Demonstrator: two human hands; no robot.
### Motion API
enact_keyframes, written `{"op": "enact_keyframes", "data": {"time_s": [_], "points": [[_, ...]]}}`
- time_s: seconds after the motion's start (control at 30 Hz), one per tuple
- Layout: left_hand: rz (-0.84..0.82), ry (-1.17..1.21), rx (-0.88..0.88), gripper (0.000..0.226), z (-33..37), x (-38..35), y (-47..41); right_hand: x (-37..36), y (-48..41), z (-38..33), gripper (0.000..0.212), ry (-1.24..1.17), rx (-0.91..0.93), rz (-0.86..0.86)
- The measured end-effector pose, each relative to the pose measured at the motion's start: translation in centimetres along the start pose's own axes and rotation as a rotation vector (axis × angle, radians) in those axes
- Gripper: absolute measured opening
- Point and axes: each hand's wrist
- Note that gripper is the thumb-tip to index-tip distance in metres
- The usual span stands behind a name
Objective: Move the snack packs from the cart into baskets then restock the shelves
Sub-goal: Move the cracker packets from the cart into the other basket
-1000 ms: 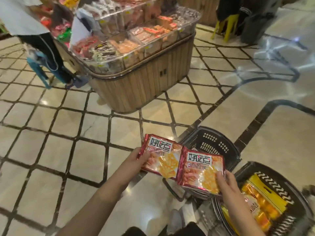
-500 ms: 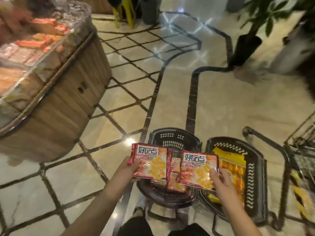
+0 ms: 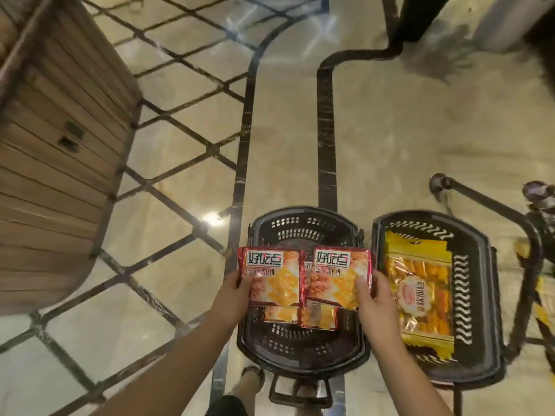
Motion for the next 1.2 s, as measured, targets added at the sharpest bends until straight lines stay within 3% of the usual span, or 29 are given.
{"op": "enact_keyframes", "data": {"time_s": [0.17, 0.43, 0.53, 0.73, 1.0, 1.2], "points": [[0.120, -0.118, 0.002, 0.033, -3.2, -5.9, -8.5, -5.4, -8.1, 7.0, 0.038, 0.138, 0.041, 0.031], [0.177, -0.186, 0.036, 0.022, -10.7, -13.8, -20.1, -11.8, -17.5, 18.2, 0.038, 0.173, 0.048, 0.108], [0.202, -0.212, 0.043, 0.027, -12.4, -15.7, -22.7, -13.3, -20.0, 21.2, 0.039, 0.204, 0.025, 0.137], [0.216, -0.243, 0.115, 0.030, -15.0, -18.2, -26.3, -15.3, -22.9, 25.2, 0.034, 0.225, 0.016, 0.132], [0.192, -0.324, 0.150, 0.025, -15.8, -18.9, -28.7, -16.0, -24.9, 27.3, 0.029, 0.206, -0.136, 0.060], [0.119, -0.525, 0.135, 0.039, -15.6, -18.8, -28.7, -16.5, -25.3, 26.9, 0.032, 0.452, -0.139, 0.023]]}}
Point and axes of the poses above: each hand's wrist, its own y-axis away from the middle knuckle, its own x-axis out of the back of the hand, z = x × y, and after that the axes turned 7 degrees about -y, right-handed
